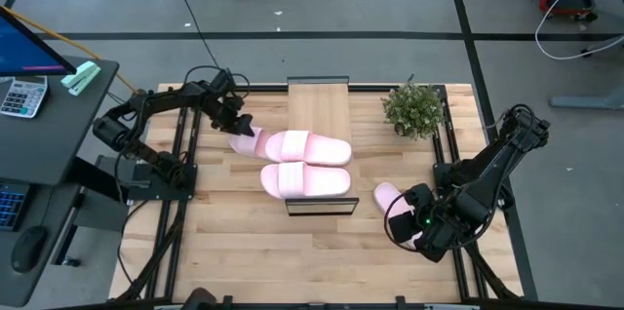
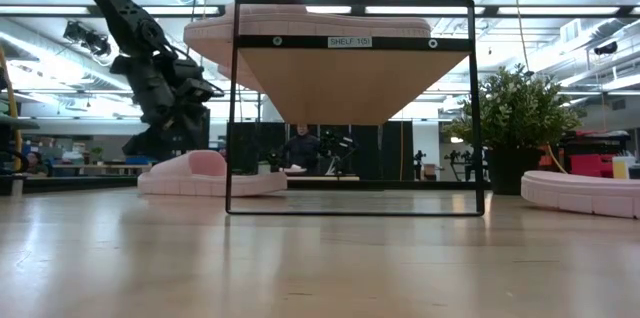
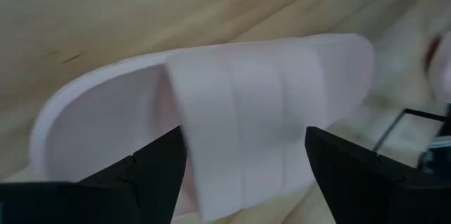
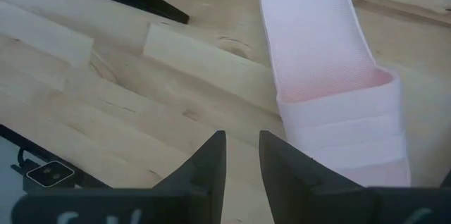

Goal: Pick and place slides into the shelf
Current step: Put the pink slipper on the shelf

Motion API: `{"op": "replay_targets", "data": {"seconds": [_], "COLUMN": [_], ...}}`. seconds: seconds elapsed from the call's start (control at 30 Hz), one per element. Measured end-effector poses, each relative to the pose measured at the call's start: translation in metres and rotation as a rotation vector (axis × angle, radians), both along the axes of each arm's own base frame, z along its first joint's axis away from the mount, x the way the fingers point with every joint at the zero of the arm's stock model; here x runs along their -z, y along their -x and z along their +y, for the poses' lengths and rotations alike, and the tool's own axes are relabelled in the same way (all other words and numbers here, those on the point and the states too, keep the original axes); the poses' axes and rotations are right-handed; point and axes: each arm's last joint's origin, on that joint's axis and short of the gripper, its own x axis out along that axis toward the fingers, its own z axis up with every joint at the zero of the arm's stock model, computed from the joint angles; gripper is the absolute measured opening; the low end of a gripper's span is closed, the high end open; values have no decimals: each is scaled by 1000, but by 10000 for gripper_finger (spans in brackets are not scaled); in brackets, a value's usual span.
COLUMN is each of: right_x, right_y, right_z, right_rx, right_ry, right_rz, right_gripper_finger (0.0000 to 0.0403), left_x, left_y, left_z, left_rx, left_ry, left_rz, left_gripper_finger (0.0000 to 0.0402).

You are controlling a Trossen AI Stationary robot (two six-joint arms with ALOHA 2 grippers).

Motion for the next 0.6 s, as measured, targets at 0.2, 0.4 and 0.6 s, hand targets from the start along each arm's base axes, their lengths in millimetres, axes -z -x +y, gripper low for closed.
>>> {"op": "replay_targets", "data": {"seconds": [0.2,0.4,0.6], "right_x": [0,0,0], "right_y": [0,-2,-3], "right_z": [0,-2,-3], "right_rx": [5,15,19], "right_ry": [16,23,23], "right_rz": [-17,-25,-25], "right_gripper_finger": [92,92,92], "left_x": [1,10,11], "left_y": [-1,-3,-7], "left_z": [1,4,8], "left_rx": [0,3,-7], "left_ry": [2,25,-7], "left_rz": [-11,-3,-28], "left_gripper_finger": [293,293,285]}}
